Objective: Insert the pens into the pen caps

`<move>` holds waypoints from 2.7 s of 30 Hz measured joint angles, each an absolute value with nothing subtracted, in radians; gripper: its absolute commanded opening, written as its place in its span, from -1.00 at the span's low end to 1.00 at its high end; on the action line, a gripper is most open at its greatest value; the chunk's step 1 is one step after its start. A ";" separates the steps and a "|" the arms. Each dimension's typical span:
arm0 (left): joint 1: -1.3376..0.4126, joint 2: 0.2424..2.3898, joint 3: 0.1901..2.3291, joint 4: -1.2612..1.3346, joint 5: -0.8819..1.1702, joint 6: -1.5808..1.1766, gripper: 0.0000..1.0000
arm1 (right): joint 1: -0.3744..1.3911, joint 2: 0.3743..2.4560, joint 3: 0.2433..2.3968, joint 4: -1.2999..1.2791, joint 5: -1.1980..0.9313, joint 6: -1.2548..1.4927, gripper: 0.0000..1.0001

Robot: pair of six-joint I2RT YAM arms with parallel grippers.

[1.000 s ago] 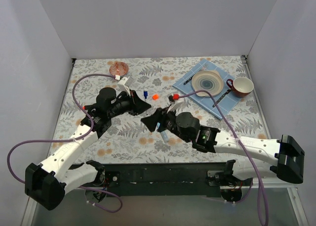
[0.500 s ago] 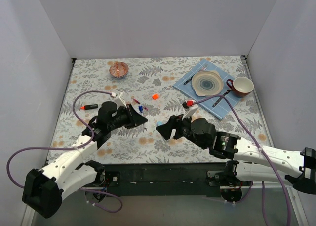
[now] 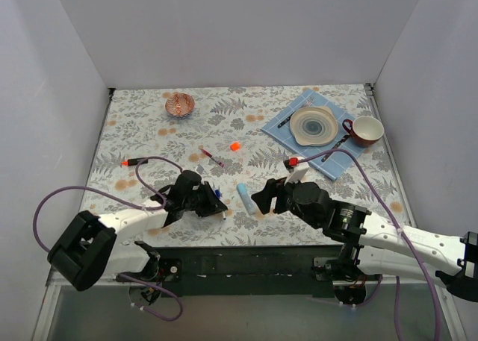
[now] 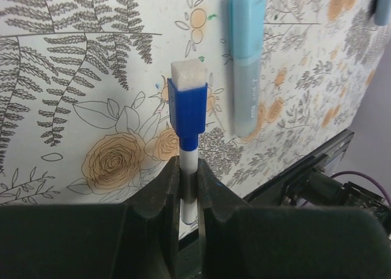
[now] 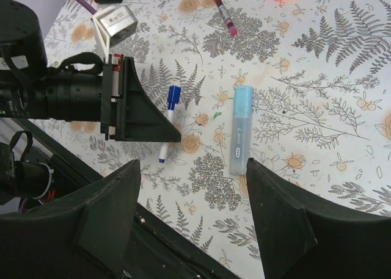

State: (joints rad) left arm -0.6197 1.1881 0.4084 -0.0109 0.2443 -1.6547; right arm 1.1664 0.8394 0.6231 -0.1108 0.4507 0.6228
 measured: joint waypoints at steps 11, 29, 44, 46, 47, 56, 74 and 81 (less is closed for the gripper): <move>-0.692 1.348 0.470 0.014 0.167 -1.687 -0.06 | 1.159 0.814 0.596 -0.118 0.446 0.620 0.50; -0.379 1.254 0.825 -0.521 -0.303 -1.727 0.35 | 1.158 0.782 0.588 -0.119 0.419 0.620 0.50; 0.160 1.668 1.269 -0.740 -0.282 -1.927 -0.03 | 1.158 0.746 0.555 -0.100 0.394 0.564 0.49; 0.170 1.755 1.306 -0.760 -0.277 -1.934 -0.04 | 1.158 0.748 0.555 -0.098 0.392 0.554 0.49; 0.173 1.800 1.319 -0.771 -0.276 -1.936 -0.04 | 1.158 0.748 0.555 -0.096 0.390 0.549 0.48; 0.190 1.908 1.346 -0.793 -0.282 -1.936 0.08 | 1.158 0.749 0.555 -0.092 0.390 0.533 0.48; 0.208 1.958 1.366 -0.769 -0.303 -1.894 -1.00 | 1.156 0.755 0.555 -0.072 0.379 0.528 0.48; 0.195 1.885 1.257 -0.668 -0.224 -1.785 -1.00 | 1.108 0.885 0.649 -0.084 0.318 0.545 0.50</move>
State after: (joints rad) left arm 0.1947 1.8847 1.2572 -0.6678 -0.2237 -1.7847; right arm 1.1084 0.8852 0.6491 -0.0837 0.3176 0.5453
